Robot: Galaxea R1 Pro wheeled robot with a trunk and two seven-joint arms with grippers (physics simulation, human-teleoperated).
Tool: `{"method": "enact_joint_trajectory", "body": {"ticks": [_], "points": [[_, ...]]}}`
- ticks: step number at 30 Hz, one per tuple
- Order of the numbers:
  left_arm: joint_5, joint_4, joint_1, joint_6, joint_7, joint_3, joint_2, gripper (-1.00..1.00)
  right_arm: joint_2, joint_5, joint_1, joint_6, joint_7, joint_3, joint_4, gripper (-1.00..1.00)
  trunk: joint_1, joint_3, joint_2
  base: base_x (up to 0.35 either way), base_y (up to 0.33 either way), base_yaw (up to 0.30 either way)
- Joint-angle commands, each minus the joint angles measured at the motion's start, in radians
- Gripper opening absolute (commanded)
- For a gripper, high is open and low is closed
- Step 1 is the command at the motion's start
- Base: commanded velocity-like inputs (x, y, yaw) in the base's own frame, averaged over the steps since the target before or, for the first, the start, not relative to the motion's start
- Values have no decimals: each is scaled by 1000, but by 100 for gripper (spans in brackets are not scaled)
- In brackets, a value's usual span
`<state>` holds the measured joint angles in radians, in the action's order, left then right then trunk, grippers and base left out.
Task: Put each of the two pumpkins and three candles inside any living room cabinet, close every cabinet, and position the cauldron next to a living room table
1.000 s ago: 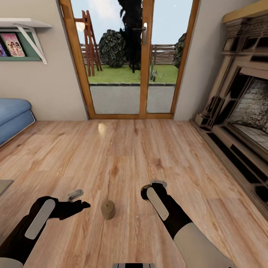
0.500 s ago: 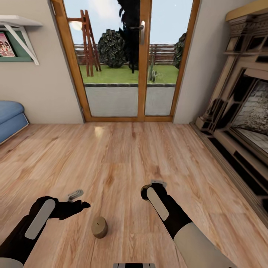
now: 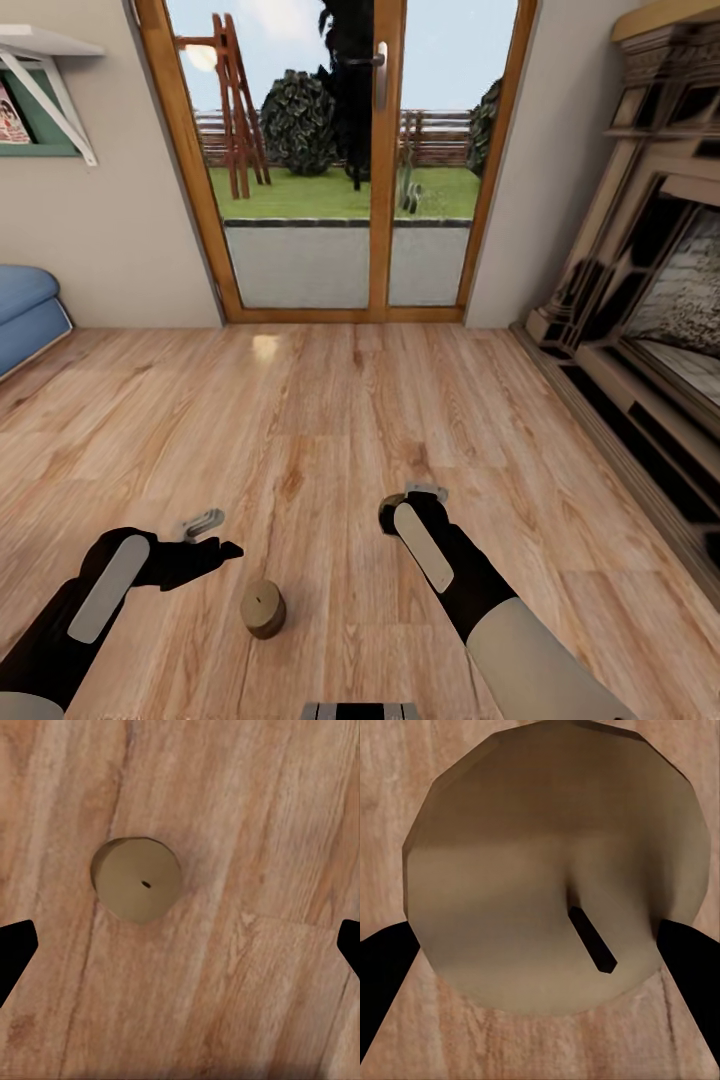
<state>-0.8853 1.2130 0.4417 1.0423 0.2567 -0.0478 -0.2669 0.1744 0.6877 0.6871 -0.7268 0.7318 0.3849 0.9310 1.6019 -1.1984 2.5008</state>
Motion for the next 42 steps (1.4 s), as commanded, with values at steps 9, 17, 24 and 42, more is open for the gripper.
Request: {"method": "enact_joint_trajectory", "body": {"ticks": [9, 17, 24, 42], "points": [[3, -6, 0, -9, 66, -1, 4, 100, 0, -7, -24, -2, 1, 35, 125, -100, 4, -35, 2, 0, 0, 0], [35, -7, 0, -36, 112, -20, 10, 100, -45, 1, -239, -19, -124, 151, 579, -100, 8, -66, 4, 0, 0, 0], [44, -7, 0, -66, 113, -49, 13, 100, -56, 0, -251, -17, -284, 145, 603, -100, 11, -93, 6, 0, 0, 0], [43, -3, 0, -70, 111, -70, 15, 100, -206, 0, -281, -1, -1012, -203, 586, -100, 11, -93, 6, 21, 0, 0]]}}
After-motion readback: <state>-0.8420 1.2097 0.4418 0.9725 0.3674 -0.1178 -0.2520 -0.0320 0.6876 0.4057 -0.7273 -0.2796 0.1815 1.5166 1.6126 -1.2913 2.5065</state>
